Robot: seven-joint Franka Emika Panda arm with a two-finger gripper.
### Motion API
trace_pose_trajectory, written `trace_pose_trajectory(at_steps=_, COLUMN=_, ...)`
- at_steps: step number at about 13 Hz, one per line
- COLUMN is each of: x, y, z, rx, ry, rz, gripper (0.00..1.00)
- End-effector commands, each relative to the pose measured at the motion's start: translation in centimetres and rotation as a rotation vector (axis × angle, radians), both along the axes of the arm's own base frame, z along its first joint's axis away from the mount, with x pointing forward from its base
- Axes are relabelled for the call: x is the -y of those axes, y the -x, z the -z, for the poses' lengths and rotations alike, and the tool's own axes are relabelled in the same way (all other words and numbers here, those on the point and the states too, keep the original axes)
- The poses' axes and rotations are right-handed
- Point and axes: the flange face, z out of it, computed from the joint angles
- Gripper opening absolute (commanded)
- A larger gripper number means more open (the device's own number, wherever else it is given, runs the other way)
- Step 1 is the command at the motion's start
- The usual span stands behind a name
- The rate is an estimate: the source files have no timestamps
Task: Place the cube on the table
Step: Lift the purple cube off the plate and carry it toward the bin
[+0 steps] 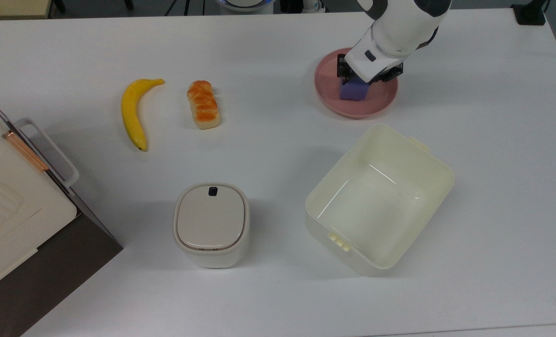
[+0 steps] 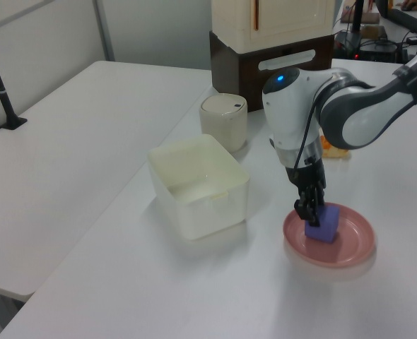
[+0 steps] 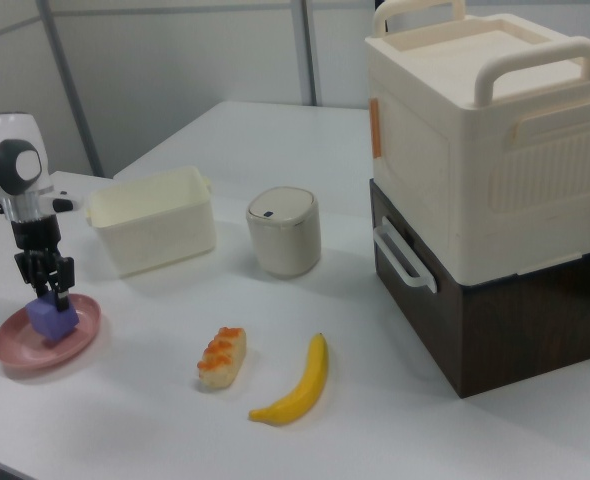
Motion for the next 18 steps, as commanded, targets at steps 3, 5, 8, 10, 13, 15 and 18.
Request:
trace_pose_trajectory(at_steps=3, x=6.0, y=-3.0, z=-5.6, rx=0.035, ry=-0.029, rz=-0.002, gripper=0.50)
trace_pose_trajectory(at_steps=5, x=9.0, y=-4.7, z=-6.4, rx=0.049, ry=-0.045, rz=0.008, gripper=0.51)
trace_pose_trajectory(at_steps=8, x=13.4, y=-7.2, z=-7.0, rx=0.082, ry=-0.038, rz=0.057, gripper=0.52)
trace_pose_trajectory(at_steps=10, x=16.5, y=-9.2, z=-6.1, rx=0.125, ry=-0.026, rz=0.099, gripper=0.62)
trace_pose_trajectory(at_steps=13, x=19.3, y=-10.8, z=-5.3, rx=0.178, ry=-0.017, rz=0.129, gripper=0.76)
trace_pose_trajectory(at_steps=15, x=20.3, y=-10.9, z=-5.3, rx=0.182, ry=0.002, rz=0.133, gripper=1.00)
trace_pose_trajectory(at_steps=18, x=20.9, y=-10.8, z=-6.4, rx=0.195, ry=0.002, rz=0.150, gripper=1.00)
